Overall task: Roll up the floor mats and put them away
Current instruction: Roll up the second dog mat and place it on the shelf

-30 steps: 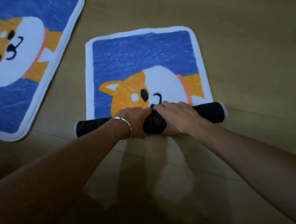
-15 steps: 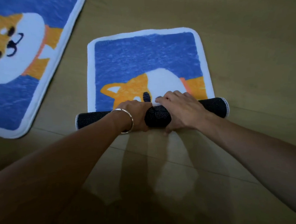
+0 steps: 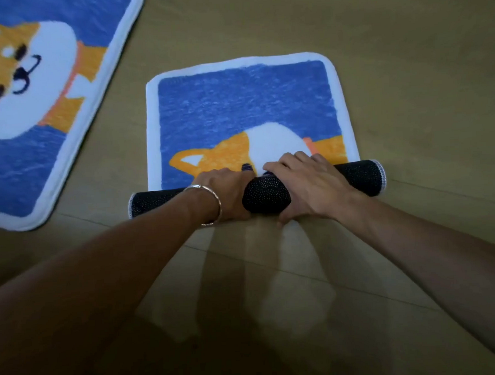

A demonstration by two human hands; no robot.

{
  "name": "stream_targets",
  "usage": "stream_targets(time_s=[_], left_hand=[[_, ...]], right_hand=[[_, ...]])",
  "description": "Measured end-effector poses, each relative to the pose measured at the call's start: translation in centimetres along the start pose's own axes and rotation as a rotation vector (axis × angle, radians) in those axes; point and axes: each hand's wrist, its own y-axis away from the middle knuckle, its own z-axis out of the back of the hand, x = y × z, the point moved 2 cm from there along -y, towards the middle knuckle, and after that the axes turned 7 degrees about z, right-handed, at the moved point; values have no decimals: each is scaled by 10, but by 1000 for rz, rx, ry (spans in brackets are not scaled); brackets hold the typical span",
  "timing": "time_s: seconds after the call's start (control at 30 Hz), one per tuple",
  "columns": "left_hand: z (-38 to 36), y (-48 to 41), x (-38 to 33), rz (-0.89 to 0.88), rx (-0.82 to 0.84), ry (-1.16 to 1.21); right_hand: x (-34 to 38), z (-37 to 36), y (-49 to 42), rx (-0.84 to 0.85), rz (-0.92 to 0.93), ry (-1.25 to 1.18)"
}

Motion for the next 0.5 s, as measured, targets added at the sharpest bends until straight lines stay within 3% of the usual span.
stream_targets(time_s=[0.1,0.23,0.5], left_hand=[[0,3,2,-19,-9,21],[-12,18,2,-68,-201,-172],[-2,5,3,-37,-120,-61]], right_hand=[[4,0,3,-12,-23,4],[3,10,-5,96,-48,-147],[3,4,-1,77,-20,-45]])
